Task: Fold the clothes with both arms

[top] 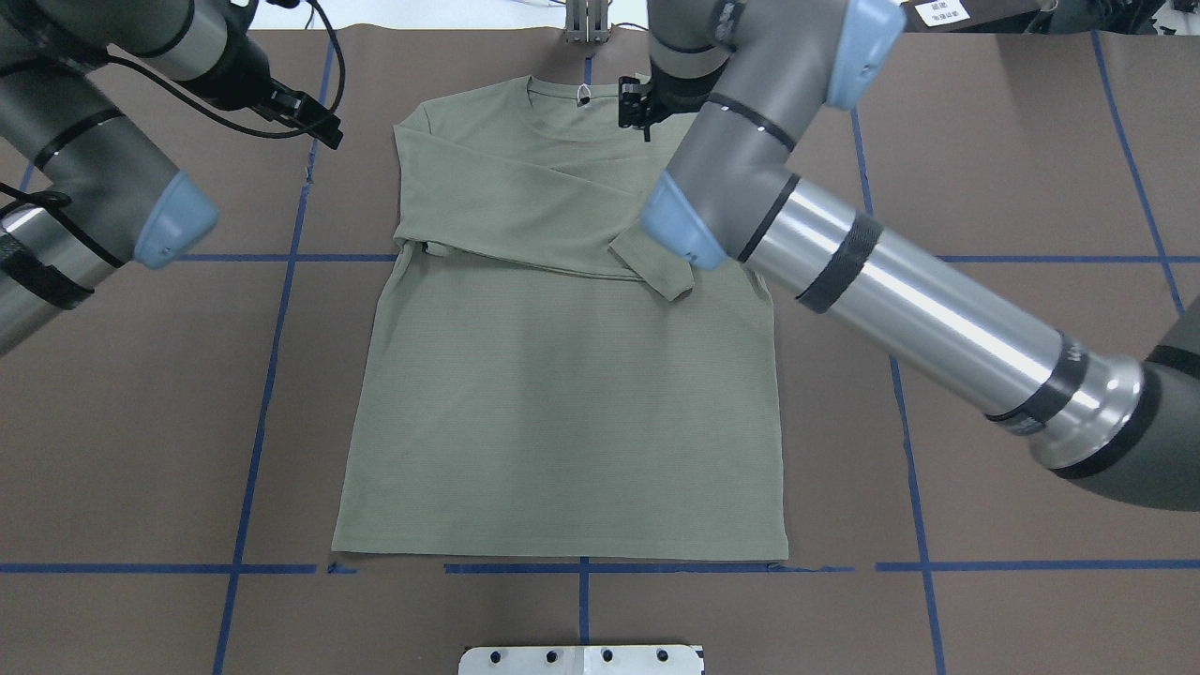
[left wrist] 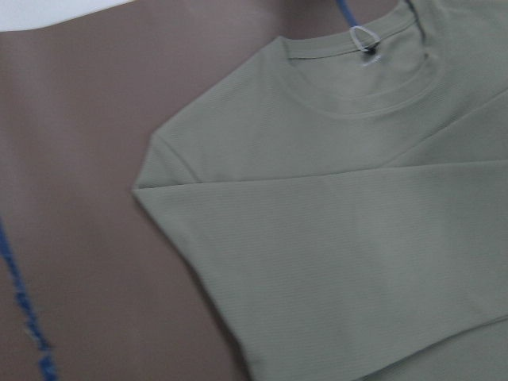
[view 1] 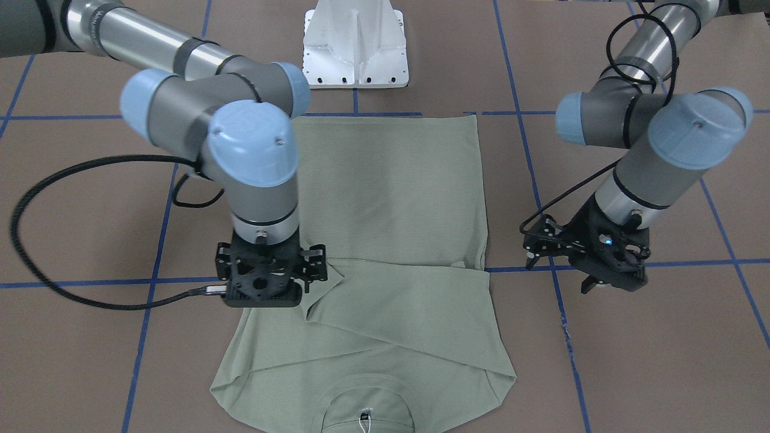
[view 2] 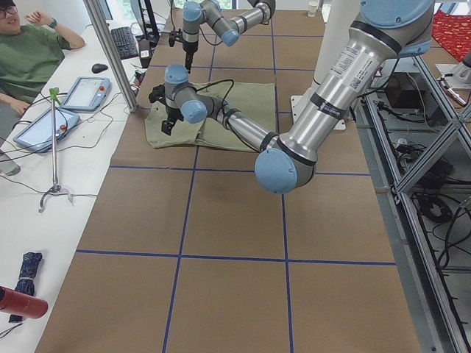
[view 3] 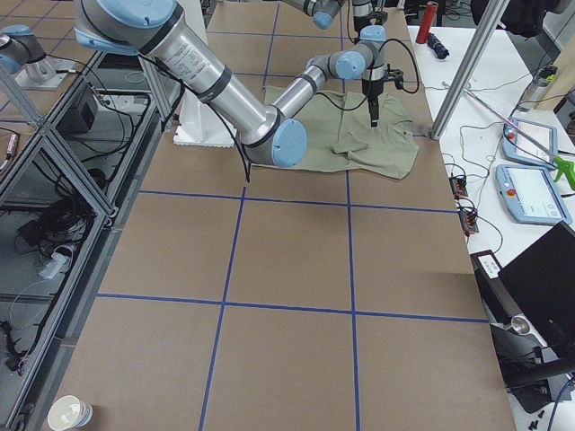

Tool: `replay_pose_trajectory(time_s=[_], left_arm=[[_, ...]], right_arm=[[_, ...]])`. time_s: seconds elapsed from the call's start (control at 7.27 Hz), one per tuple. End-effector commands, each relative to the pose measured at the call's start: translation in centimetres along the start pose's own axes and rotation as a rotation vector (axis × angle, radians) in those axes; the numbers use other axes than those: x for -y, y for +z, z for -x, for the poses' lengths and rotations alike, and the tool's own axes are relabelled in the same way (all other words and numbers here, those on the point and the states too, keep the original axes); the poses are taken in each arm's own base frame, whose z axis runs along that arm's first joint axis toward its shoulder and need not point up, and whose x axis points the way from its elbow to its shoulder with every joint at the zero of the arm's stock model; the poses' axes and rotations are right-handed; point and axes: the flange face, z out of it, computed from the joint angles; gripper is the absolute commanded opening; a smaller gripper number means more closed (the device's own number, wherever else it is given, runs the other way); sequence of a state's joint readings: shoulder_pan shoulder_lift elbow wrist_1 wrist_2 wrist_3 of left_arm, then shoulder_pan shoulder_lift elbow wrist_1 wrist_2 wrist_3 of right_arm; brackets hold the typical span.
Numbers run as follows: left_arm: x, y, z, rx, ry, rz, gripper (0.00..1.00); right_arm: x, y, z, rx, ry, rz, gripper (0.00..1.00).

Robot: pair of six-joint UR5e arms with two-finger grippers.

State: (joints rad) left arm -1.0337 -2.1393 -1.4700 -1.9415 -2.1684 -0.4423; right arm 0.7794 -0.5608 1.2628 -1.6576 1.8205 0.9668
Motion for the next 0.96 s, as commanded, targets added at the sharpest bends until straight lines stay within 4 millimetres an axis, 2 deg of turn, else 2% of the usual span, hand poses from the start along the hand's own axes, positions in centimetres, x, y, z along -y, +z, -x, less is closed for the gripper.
replay_pose_trajectory(time_s=[0.0,0.28,0.41,0.55,0.83], left_arm=[[-1.5,-1.0,4.7,-0.042,0.046,0.032,1.00],[-1.8,-1.2,5.3,-0.060,0.043,0.041,1.00],[-1.9,-1.1,5.4,-0.060,0.043,0.041,1.00],[-1.9,-1.1,5.4,-0.060,0.043,0.041,1.00],[-2.0,-1.1,5.4,-0.059,0.042,0.042,1.00]], right_arm=[[-3.7,3.3,6.6,-0.078,-0.054,-0.046,0.83],[-6.6,6.4,8.6,-0.144,-0.102,-0.078,0.76],[-7.4,7.3,9.2,-0.147,-0.117,-0.106,0.70],[-7.9,9.7,9.7,-0.126,-0.118,-0.117,0.65],[-8.2,10.3,10.1,-0.115,-0.119,-0.136,0.59]])
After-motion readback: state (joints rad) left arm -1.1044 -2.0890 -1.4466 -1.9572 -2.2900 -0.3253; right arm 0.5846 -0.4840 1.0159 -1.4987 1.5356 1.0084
